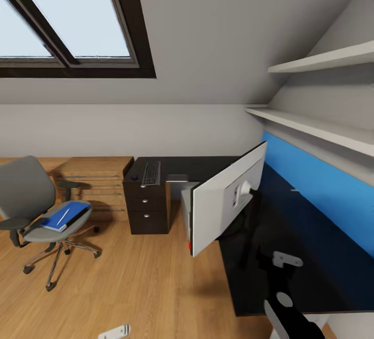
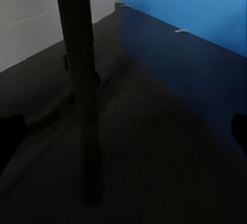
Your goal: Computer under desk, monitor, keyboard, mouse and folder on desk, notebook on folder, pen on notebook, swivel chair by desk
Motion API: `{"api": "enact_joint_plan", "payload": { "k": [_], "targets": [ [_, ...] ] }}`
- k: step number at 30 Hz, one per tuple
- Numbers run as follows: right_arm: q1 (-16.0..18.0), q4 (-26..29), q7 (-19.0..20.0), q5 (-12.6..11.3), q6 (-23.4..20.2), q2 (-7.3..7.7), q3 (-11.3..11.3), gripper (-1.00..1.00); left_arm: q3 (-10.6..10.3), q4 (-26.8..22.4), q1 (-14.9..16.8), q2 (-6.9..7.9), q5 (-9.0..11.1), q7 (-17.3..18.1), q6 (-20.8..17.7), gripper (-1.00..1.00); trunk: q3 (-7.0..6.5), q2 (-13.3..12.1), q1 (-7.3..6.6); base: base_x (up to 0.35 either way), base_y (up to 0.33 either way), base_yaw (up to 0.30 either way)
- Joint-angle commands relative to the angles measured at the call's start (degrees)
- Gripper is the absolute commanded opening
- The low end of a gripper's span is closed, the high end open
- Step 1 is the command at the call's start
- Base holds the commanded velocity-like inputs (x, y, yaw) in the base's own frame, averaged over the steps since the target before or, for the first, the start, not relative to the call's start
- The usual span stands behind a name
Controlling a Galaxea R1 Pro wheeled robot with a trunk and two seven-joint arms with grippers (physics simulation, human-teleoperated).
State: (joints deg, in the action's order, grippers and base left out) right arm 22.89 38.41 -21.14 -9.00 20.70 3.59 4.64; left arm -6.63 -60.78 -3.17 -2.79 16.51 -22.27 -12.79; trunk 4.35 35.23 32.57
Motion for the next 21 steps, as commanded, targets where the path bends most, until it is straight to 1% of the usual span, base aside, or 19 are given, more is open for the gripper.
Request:
{"api": "enact_joint_plan", "payload": {
  "k": [1,6,15,19,21],
  "targets": [
    [0.1,0.0,-0.4,-0.6,0.3,-0.01,0.5,1.00,-0.1,-0.1,0.0,0.09,0.4,-0.4,-0.1,1.00,0.10,0.1,0.02,0.000,-0.293,0.000],
    [0.1,-0.1,-0.5,-0.6,0.3,-0.32,0.5,1.00,-0.1,0.0,0.0,0.20,0.4,-0.5,0.1,1.00,0.10,0.1,0.02,0.000,-0.307,0.058],
    [0.1,-0.1,-0.5,-0.6,0.3,-0.54,0.5,1.00,0.0,0.0,0.0,0.31,0.4,-0.5,0.2,1.00,0.12,0.1,0.02,0.000,-0.310,0.227],
    [0.1,-0.2,-0.3,-0.6,0.3,-0.59,0.5,1.00,0.0,0.0,0.0,0.32,0.4,-0.6,0.3,1.00,0.13,0.1,0.02,0.000,-0.112,0.067],
    [0.1,-0.2,-0.2,-0.6,0.1,-0.60,0.7,1.00,0.5,-0.3,0.0,0.31,0.4,-0.6,0.4,1.00,0.14,0.1,0.02,0.000,-0.017,0.010]
  ]
}}
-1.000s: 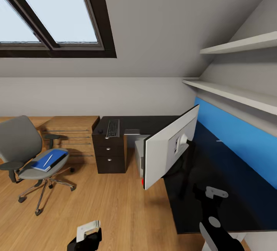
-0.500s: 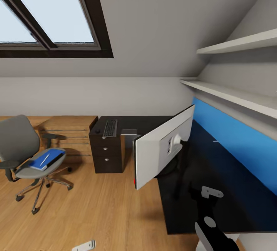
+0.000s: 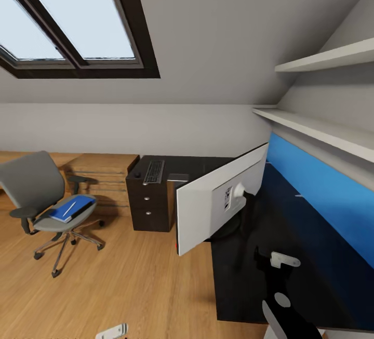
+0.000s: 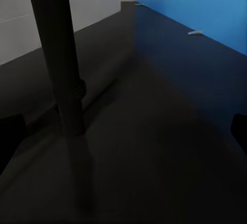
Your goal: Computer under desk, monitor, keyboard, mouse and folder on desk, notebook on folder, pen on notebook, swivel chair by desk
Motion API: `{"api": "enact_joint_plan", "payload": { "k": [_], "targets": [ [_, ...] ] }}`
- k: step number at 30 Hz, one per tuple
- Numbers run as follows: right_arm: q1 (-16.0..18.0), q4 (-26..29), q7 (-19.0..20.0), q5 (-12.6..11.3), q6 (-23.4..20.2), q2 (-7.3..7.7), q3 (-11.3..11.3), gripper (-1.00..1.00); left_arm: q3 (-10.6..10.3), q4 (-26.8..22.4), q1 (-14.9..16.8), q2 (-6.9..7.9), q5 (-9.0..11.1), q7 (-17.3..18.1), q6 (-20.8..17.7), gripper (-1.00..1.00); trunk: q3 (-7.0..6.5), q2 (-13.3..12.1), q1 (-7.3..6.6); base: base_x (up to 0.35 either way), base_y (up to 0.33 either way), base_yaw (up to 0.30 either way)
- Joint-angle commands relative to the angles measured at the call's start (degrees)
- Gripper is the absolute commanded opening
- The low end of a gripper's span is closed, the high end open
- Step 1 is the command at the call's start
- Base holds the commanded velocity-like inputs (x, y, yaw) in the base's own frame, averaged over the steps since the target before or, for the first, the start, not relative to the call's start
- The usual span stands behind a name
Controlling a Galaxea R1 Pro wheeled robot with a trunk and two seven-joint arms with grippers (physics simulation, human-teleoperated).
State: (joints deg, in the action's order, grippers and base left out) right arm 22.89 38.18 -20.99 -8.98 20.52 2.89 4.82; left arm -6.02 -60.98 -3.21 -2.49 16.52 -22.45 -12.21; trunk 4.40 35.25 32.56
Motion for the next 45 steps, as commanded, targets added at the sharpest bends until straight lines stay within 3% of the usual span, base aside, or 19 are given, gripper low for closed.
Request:
{"api": "enact_joint_plan", "payload": {
  "k": [1,10,11,12,16,19,24,30,37,45],
  "targets": [
    [0.1,0.0,-0.4,-0.6,0.2,0.10,0.5,1.00,0.0,-0.2,0.0,0.00,0.4,-0.4,-0.2,1.00,0.09,0.1,0.02,0.000,-0.012,0.007],
    [0.1,0.0,-0.3,-0.6,0.5,0.14,0.3,1.00,0.6,-1.4,0.0,-0.10,0.4,-0.5,-0.3,1.00,0.27,0.5,0.24,0.000,-0.004,0.003],
    [0.8,-0.4,3.0,-0.5,-3.4,0.13,0.5,1.00,0.7,-2.2,0.0,-0.07,0.4,-0.4,-0.3,1.00,0.45,0.9,0.46,0.000,0.000,0.000],
    [1.3,-0.4,3.3,-0.5,-4.5,0.13,0.5,1.00,0.7,-2.2,0.0,-0.07,0.4,-0.4,-0.3,1.00,0.63,1.3,0.68,0.000,0.000,0.000],
    [4.5,-0.6,4.0,-0.4,-9.6,0.11,0.5,1.00,0.7,-2.3,0.0,-0.08,0.4,-0.4,-0.3,1.00,1.35,2.9,1.56,0.000,0.000,0.000],
    [9.3,-2.4,4.3,-0.4,-13.8,-0.12,0.5,1.00,0.7,-2.3,0.0,-0.07,0.4,-0.4,-0.3,1.00,1.89,4.1,2.22,0.000,0.000,0.000],
    [15.0,-7.9,4.5,-0.5,-15.6,-0.73,0.5,1.00,0.7,-2.3,0.0,-0.06,0.4,-0.4,-0.3,1.00,2.61,5.7,3.10,0.000,0.000,0.000],
    [17.4,-12.5,4.6,-0.5,-15.7,-1.01,0.4,1.00,0.7,-2.3,0.0,-0.06,0.4,-0.4,-0.2,1.00,2.61,5.7,3.10,0.000,0.000,0.000],
    [17.8,-16.2,6.0,-0.4,-14.9,-1.57,0.7,1.00,0.6,-2.2,0.0,-0.06,0.3,-0.3,-0.2,1.00,2.61,5.7,3.10,0.000,0.000,0.000],
    [17.9,-20.7,6.3,1.2,-9.3,-2.78,2.9,1.00,0.5,-2.0,0.0,-0.06,0.2,-0.1,-0.2,1.00,2.61,5.7,3.10,0.127,0.000,0.000]
  ]
}}
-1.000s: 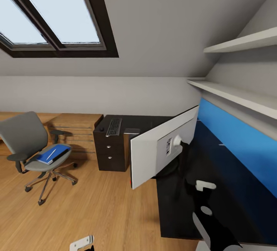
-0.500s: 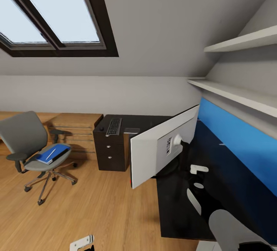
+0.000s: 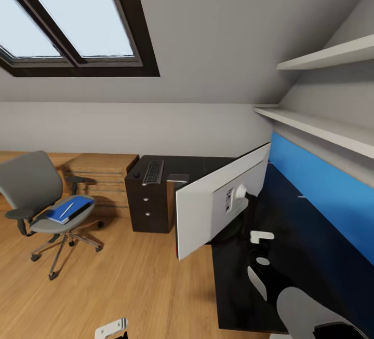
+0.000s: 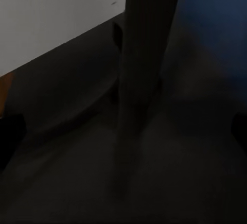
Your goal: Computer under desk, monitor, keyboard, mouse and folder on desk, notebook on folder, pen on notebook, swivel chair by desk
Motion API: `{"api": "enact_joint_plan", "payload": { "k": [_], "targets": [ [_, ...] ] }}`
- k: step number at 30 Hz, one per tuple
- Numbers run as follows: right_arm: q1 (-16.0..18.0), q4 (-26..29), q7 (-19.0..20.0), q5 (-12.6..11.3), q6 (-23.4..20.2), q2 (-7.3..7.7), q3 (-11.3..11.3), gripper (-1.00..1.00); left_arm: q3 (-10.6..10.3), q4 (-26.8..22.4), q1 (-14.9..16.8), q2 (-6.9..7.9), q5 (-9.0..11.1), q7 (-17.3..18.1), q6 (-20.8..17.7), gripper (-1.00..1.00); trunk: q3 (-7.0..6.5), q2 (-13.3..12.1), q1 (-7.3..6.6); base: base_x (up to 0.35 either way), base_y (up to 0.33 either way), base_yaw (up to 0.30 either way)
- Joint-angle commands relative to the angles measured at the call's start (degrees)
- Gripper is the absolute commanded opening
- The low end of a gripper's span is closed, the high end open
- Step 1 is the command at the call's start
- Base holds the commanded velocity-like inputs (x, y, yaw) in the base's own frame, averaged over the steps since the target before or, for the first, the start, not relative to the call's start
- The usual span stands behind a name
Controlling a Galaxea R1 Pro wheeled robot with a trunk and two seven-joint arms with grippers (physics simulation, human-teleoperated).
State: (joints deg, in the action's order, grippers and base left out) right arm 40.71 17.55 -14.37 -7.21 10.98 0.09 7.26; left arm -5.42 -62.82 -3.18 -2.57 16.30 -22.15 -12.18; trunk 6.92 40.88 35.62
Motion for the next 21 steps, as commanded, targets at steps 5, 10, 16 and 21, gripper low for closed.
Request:
{"api": "enact_joint_plan", "payload": {
  "k": [5,10,16,21],
  "targets": [
    [0.1,-0.5,-0.3,-0.4,1.3,0.03,0.7,1.00,-0.1,-0.1,0.0,0.02,0.4,-0.4,-0.2,1.00,0.08,0.1,0.04,0.077,0.000,0.000],
    [0.1,-0.6,-0.3,-0.5,1.5,0.16,0.5,1.00,-0.1,0.0,0.0,0.02,0.4,-0.4,-0.2,1.00,0.08,0.1,0.04,0.031,0.000,0.000],
    [0.1,-0.6,-0.3,-0.5,1.5,0.25,0.4,1.00,-0.2,0.0,0.0,0.02,0.5,-0.4,-0.2,1.00,0.08,0.1,0.04,0.061,0.000,0.000],
    [0.1,-0.6,-0.3,-0.5,1.5,0.30,0.4,1.00,-0.2,0.0,0.0,0.00,0.5,-0.4,-0.2,1.00,0.08,0.1,0.04,0.018,0.000,0.000]
  ]
}}
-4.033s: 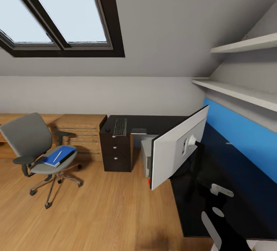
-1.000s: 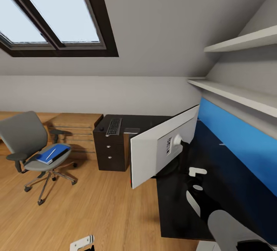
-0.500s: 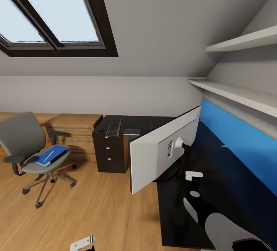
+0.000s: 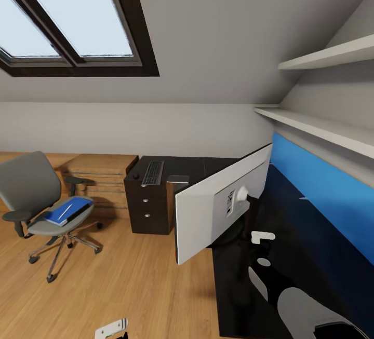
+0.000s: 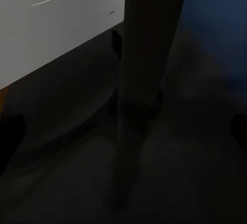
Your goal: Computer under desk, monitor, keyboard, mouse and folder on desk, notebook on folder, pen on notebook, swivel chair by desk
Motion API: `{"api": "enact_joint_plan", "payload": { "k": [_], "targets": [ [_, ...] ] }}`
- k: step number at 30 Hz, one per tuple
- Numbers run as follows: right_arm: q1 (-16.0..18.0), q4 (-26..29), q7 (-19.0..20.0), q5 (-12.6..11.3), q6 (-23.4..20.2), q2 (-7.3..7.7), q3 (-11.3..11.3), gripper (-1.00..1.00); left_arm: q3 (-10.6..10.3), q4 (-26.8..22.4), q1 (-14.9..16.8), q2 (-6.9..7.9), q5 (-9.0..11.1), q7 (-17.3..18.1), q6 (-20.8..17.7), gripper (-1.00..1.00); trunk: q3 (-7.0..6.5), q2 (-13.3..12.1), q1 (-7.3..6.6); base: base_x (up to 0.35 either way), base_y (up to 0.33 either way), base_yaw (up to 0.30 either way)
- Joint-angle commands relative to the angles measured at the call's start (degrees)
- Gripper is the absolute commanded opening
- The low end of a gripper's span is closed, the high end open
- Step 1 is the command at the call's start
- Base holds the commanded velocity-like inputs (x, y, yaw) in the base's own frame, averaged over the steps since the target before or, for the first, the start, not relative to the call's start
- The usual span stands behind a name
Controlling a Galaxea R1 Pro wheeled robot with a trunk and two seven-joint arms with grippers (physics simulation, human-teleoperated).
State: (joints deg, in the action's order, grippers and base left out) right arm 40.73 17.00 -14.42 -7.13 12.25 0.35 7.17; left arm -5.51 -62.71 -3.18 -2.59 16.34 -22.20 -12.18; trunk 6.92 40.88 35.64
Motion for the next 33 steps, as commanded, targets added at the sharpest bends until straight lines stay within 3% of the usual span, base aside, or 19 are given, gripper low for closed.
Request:
{"api": "enact_joint_plan", "payload": {
  "k": [1,33],
  "targets": [
    [0.1,0.0,-0.3,-0.6,0.2,0.05,0.5,1.00,-0.1,-0.1,0.0,0.01,0.4,-0.4,-0.2,1.00,0.08,0.1,0.02,0.009,0.000,0.000],
    [0.1,0.0,-0.3,-0.7,0.2,0.32,0.4,1.00,-0.2,1.1,0.0,0.04,0.4,-0.3,-0.2,1.00,0.08,0.1,0.02,0.081,-0.053,0.000]
  ]
}}
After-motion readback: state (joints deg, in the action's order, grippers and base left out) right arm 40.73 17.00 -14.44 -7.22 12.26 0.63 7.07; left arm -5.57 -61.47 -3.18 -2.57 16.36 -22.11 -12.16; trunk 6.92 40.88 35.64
